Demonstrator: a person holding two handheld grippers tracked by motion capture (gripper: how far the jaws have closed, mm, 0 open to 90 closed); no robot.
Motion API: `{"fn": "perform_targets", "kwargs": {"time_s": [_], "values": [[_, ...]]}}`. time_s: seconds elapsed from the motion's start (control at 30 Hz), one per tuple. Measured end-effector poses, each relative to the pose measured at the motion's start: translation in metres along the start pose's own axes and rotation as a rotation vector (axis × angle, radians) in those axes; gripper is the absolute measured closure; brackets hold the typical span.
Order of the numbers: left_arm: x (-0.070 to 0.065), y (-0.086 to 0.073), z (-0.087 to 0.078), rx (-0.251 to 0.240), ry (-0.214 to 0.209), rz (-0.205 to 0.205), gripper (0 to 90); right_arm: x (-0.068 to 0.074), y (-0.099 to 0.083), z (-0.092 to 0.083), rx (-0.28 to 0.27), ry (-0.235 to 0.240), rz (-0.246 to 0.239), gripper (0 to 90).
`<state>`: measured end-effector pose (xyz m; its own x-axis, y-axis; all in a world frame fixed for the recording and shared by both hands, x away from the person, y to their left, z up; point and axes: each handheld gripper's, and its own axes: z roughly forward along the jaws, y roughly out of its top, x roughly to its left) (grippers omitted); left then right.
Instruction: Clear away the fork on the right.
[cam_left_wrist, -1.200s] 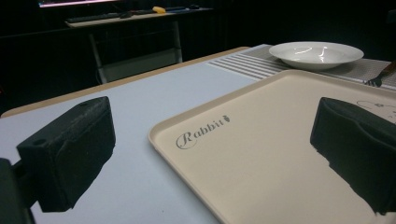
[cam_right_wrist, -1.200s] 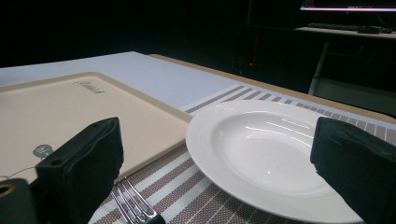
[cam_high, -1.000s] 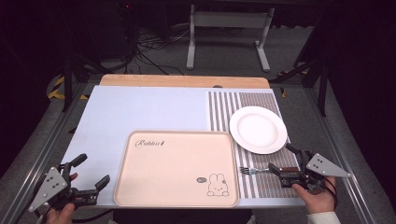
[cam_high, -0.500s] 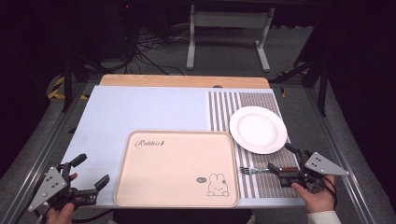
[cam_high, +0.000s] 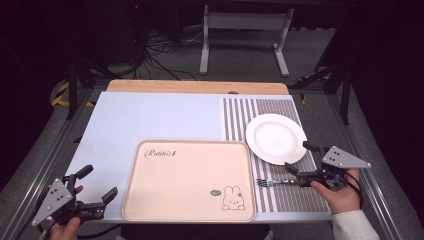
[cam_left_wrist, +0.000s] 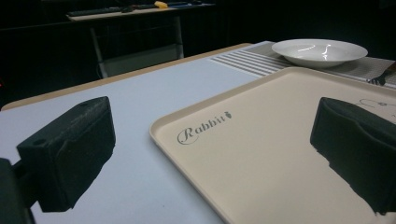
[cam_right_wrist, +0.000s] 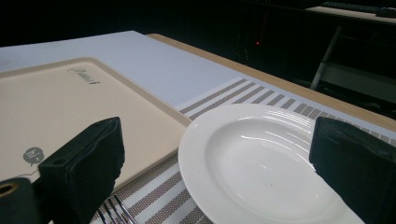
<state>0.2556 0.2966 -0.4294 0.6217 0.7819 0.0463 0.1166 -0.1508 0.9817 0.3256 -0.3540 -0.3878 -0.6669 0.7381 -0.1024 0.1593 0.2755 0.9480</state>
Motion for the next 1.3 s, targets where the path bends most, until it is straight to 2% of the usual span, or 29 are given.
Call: {"fn": "perform_targets", "kwargs": {"time_s": [0.13, 0.3, 0.43, 0.57, 0.63, 0.7, 0.77, 0.97, 1.03, 1.1, 1.2, 1.3], "values": [[0.0, 0.0, 0.0, -0.001, 0.003, 0.0, 0.8, -0.003, 0.007, 0.002, 0.047, 0.021, -0.005, 2.1], [-0.001, 0.0, 0.001, 0.008, 0.001, 0.005, 0.8, -0.005, 0.014, 0.005, 0.139, 0.046, -0.049, 2.3], [-0.001, 0.0, 0.001, 0.009, -0.002, 0.01, 0.8, -0.005, 0.02, 0.009, 0.241, 0.079, -0.124, 3.7], [-0.001, 0.0, 0.001, 0.008, 0.002, 0.007, 0.8, -0.007, 0.025, 0.013, 0.327, 0.117, -0.172, 5.5], [0.0, 0.0, 0.001, 0.008, 0.0, 0.009, 0.8, -0.008, 0.028, 0.015, 0.379, 0.151, -0.214, 9.8], [0.0, 0.0, 0.001, 0.012, 0.0, 0.006, 0.8, -0.008, 0.03, 0.015, 0.399, 0.161, -0.227, 10.2], [-0.001, 0.0, 0.001, 0.012, -0.001, 0.006, 0.8, -0.01, 0.034, 0.017, 0.441, 0.184, -0.267, 11.9], [0.0, 0.0, 0.001, 0.013, 0.002, 0.005, 0.8, -0.014, 0.042, 0.02, 0.54, 0.214, -0.325, 14.9], [0.0, 0.0, 0.001, 0.014, 0.001, 0.005, 0.8, -0.015, 0.045, 0.021, 0.579, 0.215, -0.323, 17.2], [0.0, 0.0, 0.001, 0.01, 0.003, 0.006, 0.8, -0.015, 0.047, 0.023, 0.618, 0.234, -0.356, 18.2], [0.0, 0.0, 0.001, 0.009, 0.003, 0.004, 0.8, -0.014, 0.049, 0.026, 0.655, 0.253, -0.379, 18.4], [0.0, 0.0, 0.001, 0.009, 0.003, 0.004, 0.8, -0.011, 0.05, 0.03, 0.685, 0.293, -0.402, 19.1]]}}
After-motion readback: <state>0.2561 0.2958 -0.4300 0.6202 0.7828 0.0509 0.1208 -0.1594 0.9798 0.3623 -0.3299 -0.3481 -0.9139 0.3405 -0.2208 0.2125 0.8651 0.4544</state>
